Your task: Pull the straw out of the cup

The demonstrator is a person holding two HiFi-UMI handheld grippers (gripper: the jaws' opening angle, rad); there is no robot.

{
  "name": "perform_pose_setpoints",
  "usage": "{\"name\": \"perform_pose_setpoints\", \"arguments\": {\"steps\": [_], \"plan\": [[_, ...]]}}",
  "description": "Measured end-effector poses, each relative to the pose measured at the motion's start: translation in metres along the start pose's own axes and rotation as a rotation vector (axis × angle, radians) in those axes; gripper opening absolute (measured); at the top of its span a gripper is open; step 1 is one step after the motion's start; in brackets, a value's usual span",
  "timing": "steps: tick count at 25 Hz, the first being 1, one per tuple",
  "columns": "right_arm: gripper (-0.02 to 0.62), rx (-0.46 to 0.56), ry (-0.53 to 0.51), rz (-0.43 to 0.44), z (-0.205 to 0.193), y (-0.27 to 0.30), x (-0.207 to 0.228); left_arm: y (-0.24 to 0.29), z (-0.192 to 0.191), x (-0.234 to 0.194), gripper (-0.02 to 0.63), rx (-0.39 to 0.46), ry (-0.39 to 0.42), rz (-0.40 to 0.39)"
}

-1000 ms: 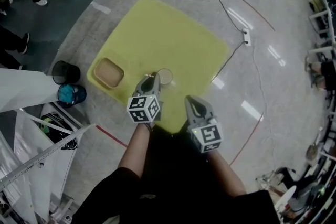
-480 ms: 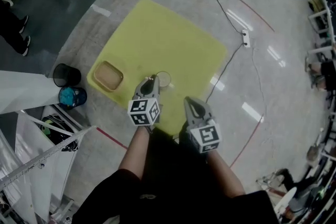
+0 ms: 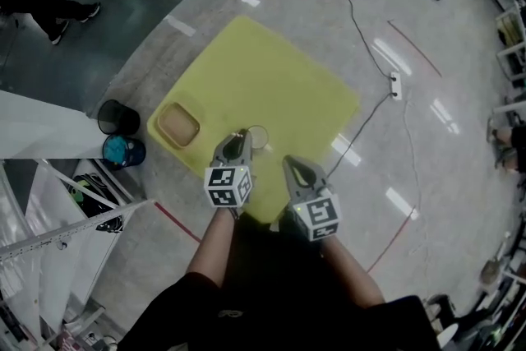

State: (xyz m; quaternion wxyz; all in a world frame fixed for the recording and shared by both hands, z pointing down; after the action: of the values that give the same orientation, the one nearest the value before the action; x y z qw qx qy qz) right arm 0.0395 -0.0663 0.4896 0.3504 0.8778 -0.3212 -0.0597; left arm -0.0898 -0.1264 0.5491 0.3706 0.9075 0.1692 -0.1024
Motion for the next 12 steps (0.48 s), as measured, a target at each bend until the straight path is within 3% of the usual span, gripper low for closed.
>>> {"name": "perform_pose_setpoints", "arguments": {"steps": [12], "plan": [[0.017,0.055,-0.052,0.069,0.023,-0.006,0.010,-0.029,0.021,0.031,0.063,0.043,0.057,0.052]]}}
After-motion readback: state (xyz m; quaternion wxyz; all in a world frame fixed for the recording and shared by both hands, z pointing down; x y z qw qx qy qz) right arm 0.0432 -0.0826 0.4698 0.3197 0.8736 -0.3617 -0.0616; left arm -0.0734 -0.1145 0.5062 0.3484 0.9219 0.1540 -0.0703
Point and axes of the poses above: the fingertips, and each gripper's own axes: y forward along the fingers, x to its right, z out of its top, the point moved 3 cm from there along -y, backward along the fingers, and after that the axes turned 14 degrees about -x, right-handed, at the moved point
